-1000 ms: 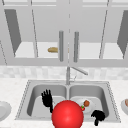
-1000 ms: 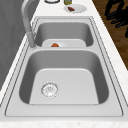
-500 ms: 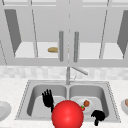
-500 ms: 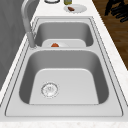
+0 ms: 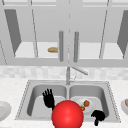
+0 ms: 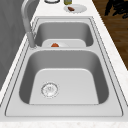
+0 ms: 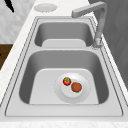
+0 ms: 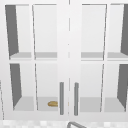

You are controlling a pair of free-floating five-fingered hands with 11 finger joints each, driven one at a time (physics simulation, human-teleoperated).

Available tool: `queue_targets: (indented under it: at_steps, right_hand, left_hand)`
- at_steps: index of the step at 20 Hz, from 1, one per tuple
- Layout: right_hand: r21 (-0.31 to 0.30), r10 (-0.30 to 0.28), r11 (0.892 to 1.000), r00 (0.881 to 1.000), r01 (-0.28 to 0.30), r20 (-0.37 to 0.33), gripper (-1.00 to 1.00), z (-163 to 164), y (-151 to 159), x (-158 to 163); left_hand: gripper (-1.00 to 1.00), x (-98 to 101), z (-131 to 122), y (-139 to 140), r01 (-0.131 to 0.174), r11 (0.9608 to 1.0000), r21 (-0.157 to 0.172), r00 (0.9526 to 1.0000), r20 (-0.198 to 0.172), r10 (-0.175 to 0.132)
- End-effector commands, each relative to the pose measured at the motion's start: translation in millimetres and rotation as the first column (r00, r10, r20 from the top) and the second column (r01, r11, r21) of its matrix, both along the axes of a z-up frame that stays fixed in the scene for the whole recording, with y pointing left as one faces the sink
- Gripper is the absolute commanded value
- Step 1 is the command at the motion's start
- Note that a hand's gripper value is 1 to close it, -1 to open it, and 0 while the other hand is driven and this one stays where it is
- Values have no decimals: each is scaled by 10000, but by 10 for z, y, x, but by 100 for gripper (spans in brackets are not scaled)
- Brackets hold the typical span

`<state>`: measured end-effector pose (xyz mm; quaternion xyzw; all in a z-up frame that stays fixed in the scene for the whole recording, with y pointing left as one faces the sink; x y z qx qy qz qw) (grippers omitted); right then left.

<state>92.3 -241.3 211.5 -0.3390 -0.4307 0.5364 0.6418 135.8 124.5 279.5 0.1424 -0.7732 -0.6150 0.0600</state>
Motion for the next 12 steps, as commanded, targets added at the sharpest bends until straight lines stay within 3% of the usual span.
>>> queue_targets:
  at_steps: [1,5,10,12]
  right_hand:
    - [0,0,10000,10000,0,0,0,0,0,0]
    - [0,0,10000,10000,0,0,0,0,0,0]
    - [0,0,10000,10000,0,0,0,0,0,0]
    - [0,0,10000,10000,0,0,0,0,0,0]
  left_hand:
    - [-100,0,-51,-32,-669,9971,-369,9905,1175,709]
    - [-100,2,-101,-63,-851,9958,-331,9764,1965,900]
    - [-100,4,-152,-73,-1061,9941,-229,9480,2993,1081]
    - [-100,48,-143,19,-897,9956,-287,9366,3374,941]
